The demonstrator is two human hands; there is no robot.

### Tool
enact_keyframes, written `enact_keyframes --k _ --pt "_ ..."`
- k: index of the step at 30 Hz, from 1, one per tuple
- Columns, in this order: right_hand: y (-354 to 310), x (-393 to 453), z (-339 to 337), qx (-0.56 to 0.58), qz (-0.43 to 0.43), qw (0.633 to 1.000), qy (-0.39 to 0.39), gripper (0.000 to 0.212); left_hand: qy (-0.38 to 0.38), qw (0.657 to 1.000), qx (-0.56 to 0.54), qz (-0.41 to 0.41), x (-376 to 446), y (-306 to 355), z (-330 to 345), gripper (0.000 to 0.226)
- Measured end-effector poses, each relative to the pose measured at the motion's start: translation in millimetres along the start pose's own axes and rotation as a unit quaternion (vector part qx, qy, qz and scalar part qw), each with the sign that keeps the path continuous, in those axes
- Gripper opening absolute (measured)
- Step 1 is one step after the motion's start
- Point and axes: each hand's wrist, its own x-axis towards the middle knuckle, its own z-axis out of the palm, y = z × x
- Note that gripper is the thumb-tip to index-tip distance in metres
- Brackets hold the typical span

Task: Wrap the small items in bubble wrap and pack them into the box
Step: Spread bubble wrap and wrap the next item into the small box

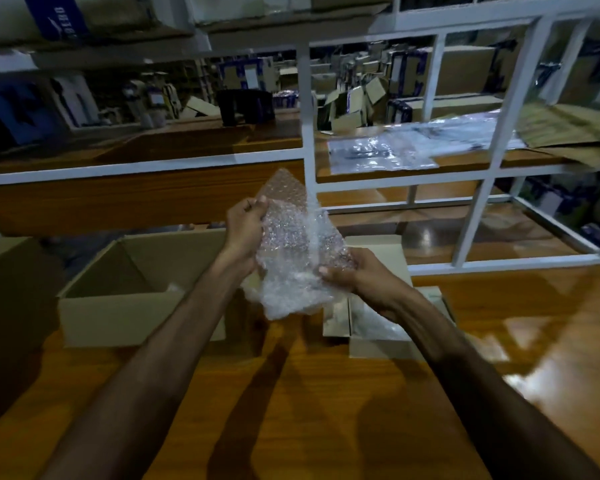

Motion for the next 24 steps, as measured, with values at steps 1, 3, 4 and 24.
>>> enact_keyframes --k 1,3,4,24 --pt "5 -9 -12 -0.014 0.002 1.0 0.01 0.029 0.011 1.0 -0.001 0.001 -6 -3 7 0.02" --pt "10 -29 -36 -0.031 0.008 0.999 0.018 0.025 0.031 0.999 -0.009 -0.004 -18 -12 15 0.021" --pt "12 -40 -48 -0.035 0.014 0.999 0.014 0.022 0.04 0.999 -0.006 -0.004 -27 -16 18 0.023" --pt "136 -139 -166 -0.558 0.164 0.812 -0.057 0.033 0.175 0.958 0.188 -0.128 -226 -222 -8 0.024"
